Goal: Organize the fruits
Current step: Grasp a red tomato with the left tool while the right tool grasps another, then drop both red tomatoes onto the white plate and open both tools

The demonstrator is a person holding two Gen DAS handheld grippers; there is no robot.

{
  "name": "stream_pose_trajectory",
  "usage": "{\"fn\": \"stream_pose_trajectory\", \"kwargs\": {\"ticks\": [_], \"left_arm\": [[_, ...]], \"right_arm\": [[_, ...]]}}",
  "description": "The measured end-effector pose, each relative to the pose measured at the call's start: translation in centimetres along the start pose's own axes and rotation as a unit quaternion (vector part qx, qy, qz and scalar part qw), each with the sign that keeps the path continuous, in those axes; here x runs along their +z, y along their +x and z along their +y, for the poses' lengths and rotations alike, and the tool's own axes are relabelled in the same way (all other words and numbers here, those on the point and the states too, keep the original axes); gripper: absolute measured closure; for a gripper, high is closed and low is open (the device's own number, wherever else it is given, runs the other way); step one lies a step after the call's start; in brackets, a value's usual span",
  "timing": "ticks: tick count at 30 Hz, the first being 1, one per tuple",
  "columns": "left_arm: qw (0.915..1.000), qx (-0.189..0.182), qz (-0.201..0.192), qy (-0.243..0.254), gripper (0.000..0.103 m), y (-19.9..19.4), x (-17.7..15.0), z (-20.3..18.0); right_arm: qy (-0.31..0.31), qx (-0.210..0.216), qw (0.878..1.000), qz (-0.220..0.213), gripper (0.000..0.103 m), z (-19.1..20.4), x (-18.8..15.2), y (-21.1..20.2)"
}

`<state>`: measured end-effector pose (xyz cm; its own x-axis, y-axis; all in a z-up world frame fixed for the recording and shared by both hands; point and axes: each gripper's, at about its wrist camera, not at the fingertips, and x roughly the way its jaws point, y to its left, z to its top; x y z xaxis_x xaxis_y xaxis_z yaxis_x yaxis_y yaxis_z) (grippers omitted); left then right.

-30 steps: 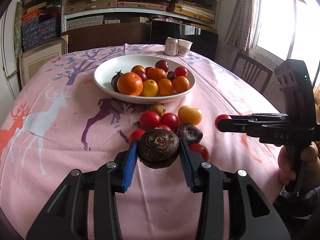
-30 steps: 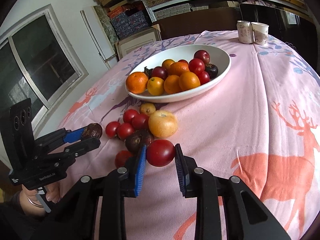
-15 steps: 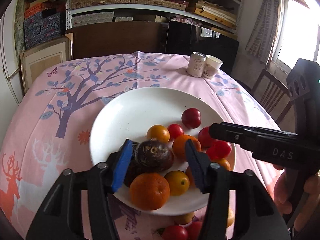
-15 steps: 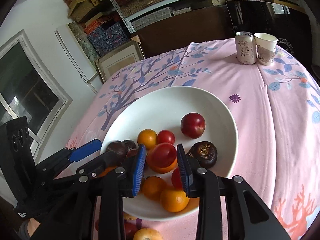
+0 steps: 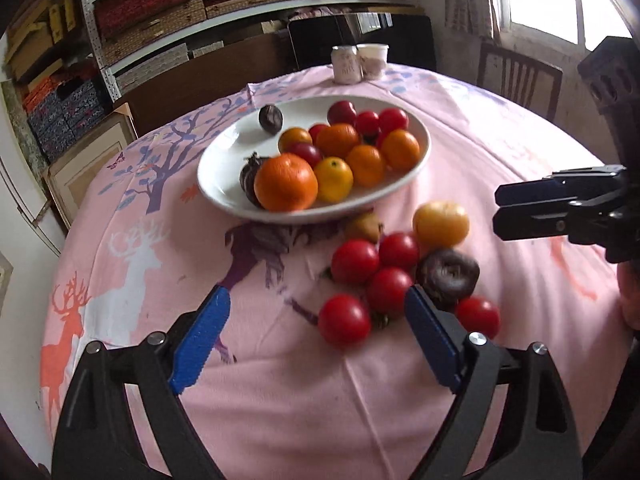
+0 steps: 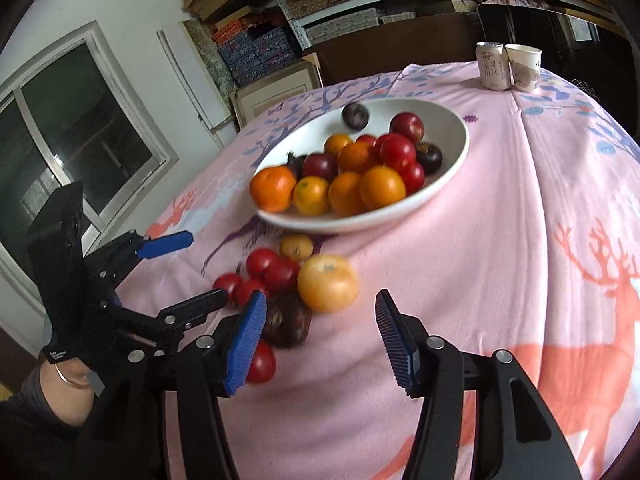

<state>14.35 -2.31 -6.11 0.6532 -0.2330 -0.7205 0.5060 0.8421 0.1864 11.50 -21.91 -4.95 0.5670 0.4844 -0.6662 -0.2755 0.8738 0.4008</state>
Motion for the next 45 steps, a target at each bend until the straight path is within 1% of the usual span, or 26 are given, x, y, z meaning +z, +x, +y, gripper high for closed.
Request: {"fn": "stream_pose_trajectory", "kwargs": {"ticks": [1, 3, 4, 6, 7, 8, 9, 11, 12, 14, 15, 19, 22, 24, 26, 27, 28, 30, 34, 36, 39, 42, 45], "left_arm": [[0.9999, -0.002, 0.012, 0.003, 0.018, 0.3, -0.3, -0.1], [0.9996, -0.016, 0.016, -0.015, 0.025, 0.4, -0.4, 0.6], [0.9994, -0.022, 0.019, -0.021, 0.025, 0.6, -0.3, 0.9], [0.998, -0.037, 0.042, -0.03, 0.031, 1.8, -0.2, 1.2], [0.9972, -0.042, 0.053, -0.034, 0.04, 2.2, -0.2, 1.3], [0.9959, -0.048, 0.068, -0.034, 0.046, 2.8, -0.3, 1.3], [0.9955, -0.055, 0.068, -0.035, 0.05, 2.9, -0.3, 1.3], [0.9949, -0.072, 0.064, -0.03, 0.069, 2.8, -0.3, 1.1], [0.9948, -0.076, 0.062, -0.027, 0.074, 2.6, -0.3, 0.9], [0.9956, -0.071, 0.057, -0.023, 0.075, 2.3, -0.4, 0.4], [0.9955, -0.077, 0.051, -0.024, 0.075, 1.9, -0.4, 0.3], [0.9959, -0.075, 0.03, -0.041, 0.075, 0.5, -1.0, 0.1], [0.996, -0.07, 0.025, -0.05, 0.075, -0.3, -2.0, -0.1], [0.9961, -0.068, 0.02, -0.052, 0.075, -0.9, -2.5, -0.2], [0.9954, -0.073, 0.014, -0.061, 0.075, -1.5, -2.8, -0.1], [0.9951, -0.073, 0.013, -0.066, 0.075, -1.5, -2.9, 0.1], [0.9949, -0.072, 0.013, -0.07, 0.075, -1.5, -3.1, 0.3], [0.9941, -0.073, 0.013, -0.079, 0.075, -1.6, -3.2, 0.6], [0.9925, -0.078, -0.004, -0.094, 0.075, -2.4, -2.9, 1.3], [0.9913, -0.08, -0.019, -0.102, 0.075, -2.9, -2.3, 1.7], [0.9908, -0.076, -0.031, -0.108, 0.075, -2.8, -0.2, 2.6], [0.9901, -0.071, -0.043, -0.113, 0.075, -1.8, 3.4, 3.7], [0.9885, -0.067, -0.046, -0.128, 0.075, 0.3, 7.4, 5.2]], "right_arm": [[-0.006, 0.0, 1.0, 0.004, 0.046, 0.5, -0.7, 0.1], [-0.023, -0.002, 1.0, 0.006, 0.046, 1.5, -1.7, 0.0], [-0.035, -0.004, 0.999, 0.007, 0.046, 1.9, -1.9, 0.1], [-0.049, -0.017, 0.999, 0.008, 0.046, 2.6, -2.4, 0.2], [-0.054, -0.019, 0.998, 0.012, 0.046, 2.8, -2.5, 0.4], [-0.057, -0.022, 0.998, 0.015, 0.046, 3.1, -2.6, 0.5], [-0.059, -0.026, 0.998, 0.015, 0.046, 3.2, -2.8, 0.5], [-0.062, -0.028, 0.998, 0.017, 0.046, 3.1, -2.8, 0.6], [-0.063, -0.03, 0.997, 0.017, 0.046, 3.2, -2.9, 0.6], [-0.067, -0.031, 0.997, 0.021, 0.046, 3.5, -3.0, 0.7], [-0.068, -0.03, 0.997, 0.024, 0.047, 3.7, -3.1, 0.8], [-0.083, -0.011, 0.996, 0.042, 0.053, 5.1, -3.4, 1.2], [-0.096, -0.02, 0.994, 0.053, 0.056, 6.2, -3.5, 1.7], [-0.085, -0.021, 0.994, 0.065, 0.061, 6.3, -3.3, 2.4], [-0.069, -0.027, 0.994, 0.08, 0.069, 6.0, -3.1, 3.3], [-0.068, -0.028, 0.994, 0.076, 0.07, 6.1, -3.0, 3.2], [-0.068, -0.029, 0.994, 0.076, 0.074, 6.2, -3.0, 3.3], [-0.06, -0.025, 0.996, 0.066, 0.074, 6.1, -3.1, 2.8], [-0.045, 0.005, 0.998, 0.047, 0.074, 5.5, -2.7, 1.1], [-0.041, 0.007, 0.999, 0.025, 0.074, 4.9, -1.7, -0.3], [-0.032, -0.011, 0.999, -0.001, 0.074, 3.4, 1.1, -1.3], [-0.015, -0.011, 1.0, -0.019, 0.074, 1.8, 4.9, -1.2], [0.006, -0.025, 0.999, -0.023, 0.074, 0.1, 8.8, 0.7]]}}
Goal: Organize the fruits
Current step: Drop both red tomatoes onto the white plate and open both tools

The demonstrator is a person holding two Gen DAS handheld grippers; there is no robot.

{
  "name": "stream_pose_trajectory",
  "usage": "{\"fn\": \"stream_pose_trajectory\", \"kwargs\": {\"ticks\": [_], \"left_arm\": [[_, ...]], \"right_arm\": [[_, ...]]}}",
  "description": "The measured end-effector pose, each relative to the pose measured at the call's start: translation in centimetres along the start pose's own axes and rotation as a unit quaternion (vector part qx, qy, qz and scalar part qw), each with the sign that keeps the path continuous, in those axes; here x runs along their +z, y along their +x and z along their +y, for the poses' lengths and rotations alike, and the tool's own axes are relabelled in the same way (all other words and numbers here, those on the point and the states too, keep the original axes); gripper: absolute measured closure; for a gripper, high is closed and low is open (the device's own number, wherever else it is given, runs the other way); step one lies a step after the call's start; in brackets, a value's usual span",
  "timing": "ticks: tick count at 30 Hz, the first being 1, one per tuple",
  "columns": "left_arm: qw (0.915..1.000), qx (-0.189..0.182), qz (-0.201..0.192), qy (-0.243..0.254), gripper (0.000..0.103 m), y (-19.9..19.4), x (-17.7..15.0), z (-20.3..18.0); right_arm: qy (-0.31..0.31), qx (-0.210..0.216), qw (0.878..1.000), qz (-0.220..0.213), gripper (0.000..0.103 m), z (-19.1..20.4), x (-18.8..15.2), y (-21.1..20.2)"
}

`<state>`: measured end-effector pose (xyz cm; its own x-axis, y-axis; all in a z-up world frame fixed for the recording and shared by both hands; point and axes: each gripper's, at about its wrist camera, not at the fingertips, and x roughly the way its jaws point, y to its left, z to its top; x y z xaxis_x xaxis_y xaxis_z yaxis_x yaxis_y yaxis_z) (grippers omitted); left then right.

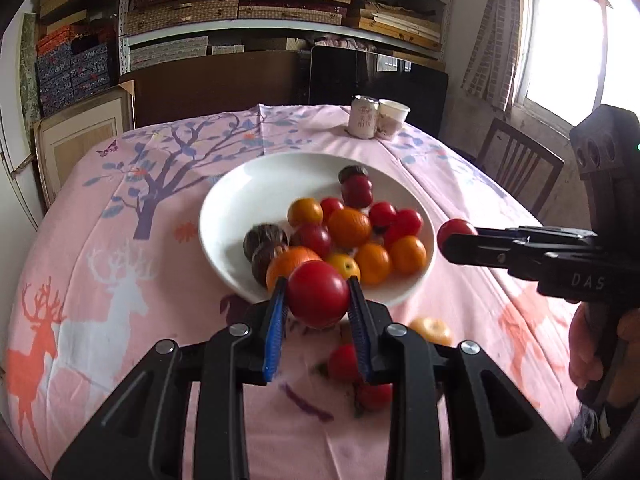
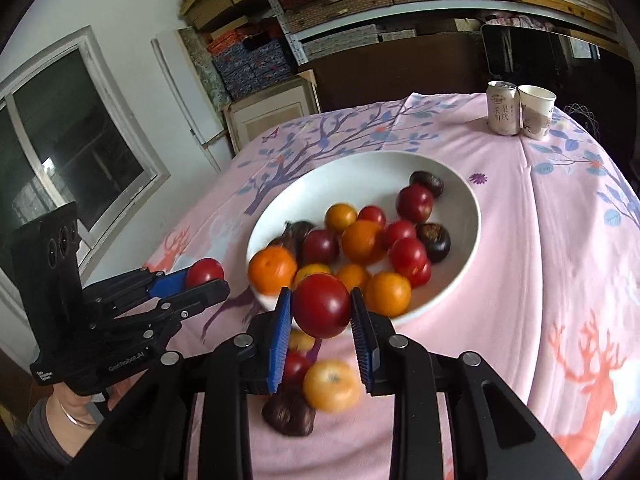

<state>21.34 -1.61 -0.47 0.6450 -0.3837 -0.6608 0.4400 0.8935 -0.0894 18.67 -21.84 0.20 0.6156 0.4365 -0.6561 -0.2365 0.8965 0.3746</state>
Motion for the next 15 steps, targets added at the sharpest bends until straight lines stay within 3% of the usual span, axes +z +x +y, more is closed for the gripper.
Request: {"fn": "stream_pose_trajectory", "kwargs": {"ticks": [5, 7, 9, 10, 13, 15], "left_arm": [[0.9989, 0.035, 0.024, -0.022, 0.072, 5.3, 4.4, 1.0], [0.9979, 0.046, 0.027, -0.037, 0.054, 6.5, 5.0, 1.5], [0.9971, 0.052, 0.014, -0.053, 0.039, 6.2, 5.0, 1.9], [0.997, 0.046, 0.003, -0.061, 0.032, 5.6, 4.6, 2.1], [0.9975, 0.038, -0.013, -0.058, 0.02, 3.4, 2.7, 1.7], [0.9987, 0.031, -0.011, -0.04, 0.015, 2.2, 0.5, 0.8]], "right_arm": [[0.038, -0.014, 0.999, 0.014, 0.073, -1.8, 4.3, 5.4], [0.051, -0.022, 0.998, 0.015, 0.067, -2.5, 5.2, 6.6], [0.069, -0.025, 0.997, 0.003, 0.048, -2.9, 5.1, 6.3], [0.072, -0.017, 0.997, -0.007, 0.045, -3.1, 4.7, 5.7], [0.06, -0.006, 0.998, -0.019, 0.042, -3.4, 2.5, 3.8], [0.063, 0.008, 0.998, -0.026, 0.034, -3.8, 0.1, 2.5]]}}
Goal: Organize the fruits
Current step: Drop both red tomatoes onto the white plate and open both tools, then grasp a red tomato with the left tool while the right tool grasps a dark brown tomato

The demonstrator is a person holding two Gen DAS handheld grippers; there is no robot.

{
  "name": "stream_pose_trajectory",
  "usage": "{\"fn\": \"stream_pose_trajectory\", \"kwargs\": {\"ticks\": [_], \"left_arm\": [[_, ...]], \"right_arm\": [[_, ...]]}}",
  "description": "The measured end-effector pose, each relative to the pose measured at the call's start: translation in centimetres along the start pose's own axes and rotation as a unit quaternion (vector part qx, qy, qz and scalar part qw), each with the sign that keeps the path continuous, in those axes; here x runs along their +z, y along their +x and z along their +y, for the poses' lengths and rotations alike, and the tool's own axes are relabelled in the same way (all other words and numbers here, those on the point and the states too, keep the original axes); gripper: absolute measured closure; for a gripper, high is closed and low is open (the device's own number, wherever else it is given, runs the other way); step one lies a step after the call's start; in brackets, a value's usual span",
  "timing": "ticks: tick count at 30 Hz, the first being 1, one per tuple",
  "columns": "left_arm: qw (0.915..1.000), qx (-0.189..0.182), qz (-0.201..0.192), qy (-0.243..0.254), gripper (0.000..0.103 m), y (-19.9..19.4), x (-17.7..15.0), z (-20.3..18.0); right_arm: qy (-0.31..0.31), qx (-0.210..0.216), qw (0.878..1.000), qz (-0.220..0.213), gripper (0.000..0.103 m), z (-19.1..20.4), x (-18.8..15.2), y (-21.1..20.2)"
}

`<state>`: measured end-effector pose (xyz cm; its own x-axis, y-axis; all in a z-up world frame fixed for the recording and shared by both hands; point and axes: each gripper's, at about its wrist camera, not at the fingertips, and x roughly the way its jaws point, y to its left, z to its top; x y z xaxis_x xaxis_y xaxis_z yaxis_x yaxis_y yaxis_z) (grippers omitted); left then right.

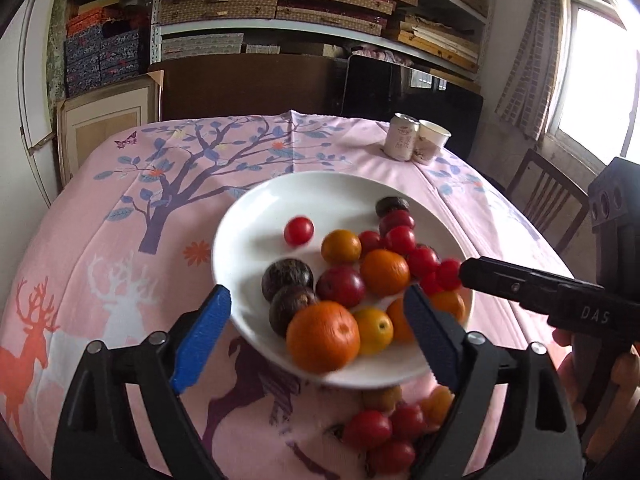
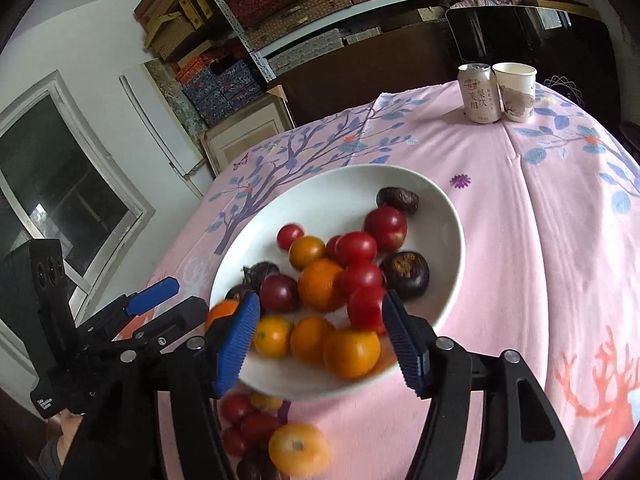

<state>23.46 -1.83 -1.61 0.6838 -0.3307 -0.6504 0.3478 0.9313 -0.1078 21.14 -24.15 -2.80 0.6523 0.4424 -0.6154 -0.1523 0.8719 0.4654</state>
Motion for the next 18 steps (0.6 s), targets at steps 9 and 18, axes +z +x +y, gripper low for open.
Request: {"fn": "stream_pose_trajectory", "kwargs": {"ticks": [9, 18], "left_arm": [[0.9898, 0.007, 0.074, 0.122, 0.015, -2.0, -9.5, -6.1], [0.992, -0.06, 0.092, 0.062, 0.047, -1.5, -9.2, -5.8]], "right_arm": [[0.013, 0.029, 0.999, -0.029, 0.025, -2.1, -6.8, -4.6], [-0.008, 0.012, 0.999, -0.034, 0.025, -1.2, -7.5, -4.9]]}}
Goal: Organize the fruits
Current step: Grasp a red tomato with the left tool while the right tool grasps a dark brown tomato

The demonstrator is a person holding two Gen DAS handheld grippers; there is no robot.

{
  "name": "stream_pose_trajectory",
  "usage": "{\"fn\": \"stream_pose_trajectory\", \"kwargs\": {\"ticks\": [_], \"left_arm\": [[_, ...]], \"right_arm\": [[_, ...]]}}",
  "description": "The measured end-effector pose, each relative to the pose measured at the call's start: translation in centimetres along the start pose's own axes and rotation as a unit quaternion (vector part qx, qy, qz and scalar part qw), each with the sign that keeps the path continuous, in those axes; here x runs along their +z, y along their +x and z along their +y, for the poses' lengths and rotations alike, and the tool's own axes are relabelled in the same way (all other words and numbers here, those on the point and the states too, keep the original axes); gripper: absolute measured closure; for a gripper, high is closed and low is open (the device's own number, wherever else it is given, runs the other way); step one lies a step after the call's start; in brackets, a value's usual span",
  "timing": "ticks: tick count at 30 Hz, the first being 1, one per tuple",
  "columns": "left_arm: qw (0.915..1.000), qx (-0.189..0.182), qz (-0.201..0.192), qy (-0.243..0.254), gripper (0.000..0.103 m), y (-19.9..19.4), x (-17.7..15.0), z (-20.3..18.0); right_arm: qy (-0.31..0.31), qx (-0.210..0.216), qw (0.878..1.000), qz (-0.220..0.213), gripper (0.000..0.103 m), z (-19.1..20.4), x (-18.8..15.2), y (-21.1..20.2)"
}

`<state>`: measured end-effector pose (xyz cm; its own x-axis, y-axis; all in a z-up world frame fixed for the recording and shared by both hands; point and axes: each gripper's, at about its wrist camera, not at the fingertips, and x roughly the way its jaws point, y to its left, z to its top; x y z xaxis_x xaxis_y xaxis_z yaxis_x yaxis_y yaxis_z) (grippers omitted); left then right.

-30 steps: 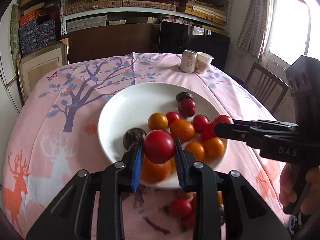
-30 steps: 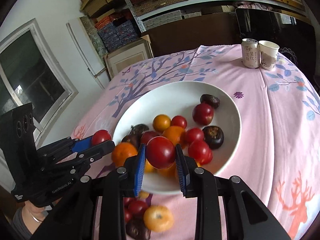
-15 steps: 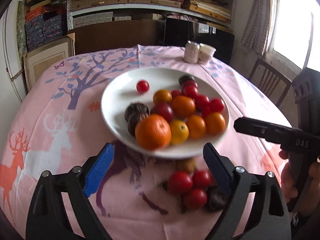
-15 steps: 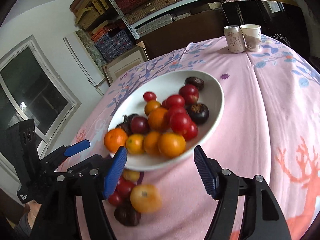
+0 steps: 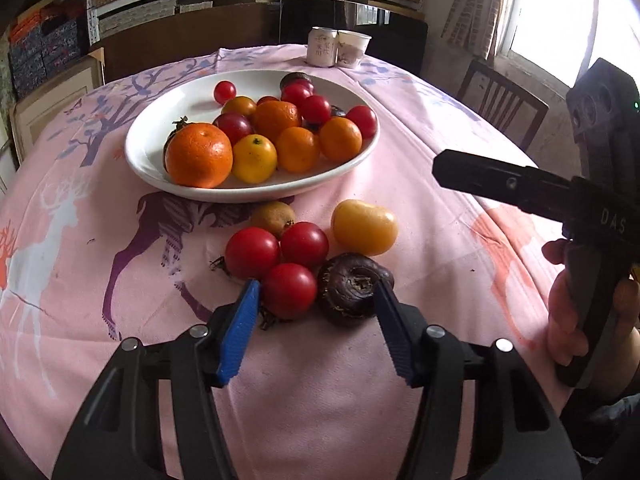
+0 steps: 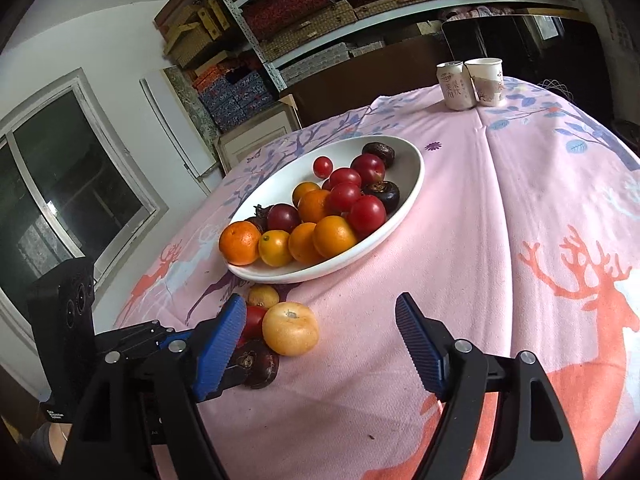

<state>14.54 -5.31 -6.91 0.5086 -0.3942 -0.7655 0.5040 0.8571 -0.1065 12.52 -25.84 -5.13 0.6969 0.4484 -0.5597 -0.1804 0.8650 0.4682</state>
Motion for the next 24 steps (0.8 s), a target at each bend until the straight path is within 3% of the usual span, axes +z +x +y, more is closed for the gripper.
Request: {"fn": "stream_pose_trajectory", "kwargs": {"ticks": [6, 8, 11, 15, 21, 22, 24], "left_arm": [[0.9992, -0.002, 0.0, -0.041, 0.046, -0.4, -0.7, 1.9], [0.9979, 0.018, 0.002, -0.061, 0.046, -0.5, -0.7, 3.1], [0.9957, 0.005, 0.01, -0.092, 0.039, -0.1, -0.5, 4.6], [0.9979, 0.043, 0.009, -0.048, 0.04, 0.5, 0.2, 2.5], [0.998, 0.05, 0.035, -0.017, 0.04, 2.0, 0.8, 0.5], [0.9979, 0.052, 0.034, -0.016, 0.043, 2.0, 0.7, 0.5], [0.9982, 0.042, 0.025, -0.034, 0.064, 1.5, 0.6, 1.2]], "right_arm": [[0.057, 0.022, 0.998, 0.008, 0.025, -2.3, 0.3, 0.3], [0.06, 0.023, 0.998, 0.006, 0.025, -2.4, 0.3, 0.3], [0.043, 0.016, 0.999, 0.002, 0.025, -1.7, 0.2, 0.1], [0.018, 0.007, 1.0, 0.001, 0.025, -0.7, 0.1, 0.2], [0.03, 0.01, 1.0, 0.0, 0.025, -0.9, 0.1, 0.0], [0.029, 0.009, 1.0, 0.0, 0.025, -0.8, 0.1, 0.0], [0.025, 0.008, 1.0, -0.002, 0.025, -0.8, 0.1, 0.0]]}}
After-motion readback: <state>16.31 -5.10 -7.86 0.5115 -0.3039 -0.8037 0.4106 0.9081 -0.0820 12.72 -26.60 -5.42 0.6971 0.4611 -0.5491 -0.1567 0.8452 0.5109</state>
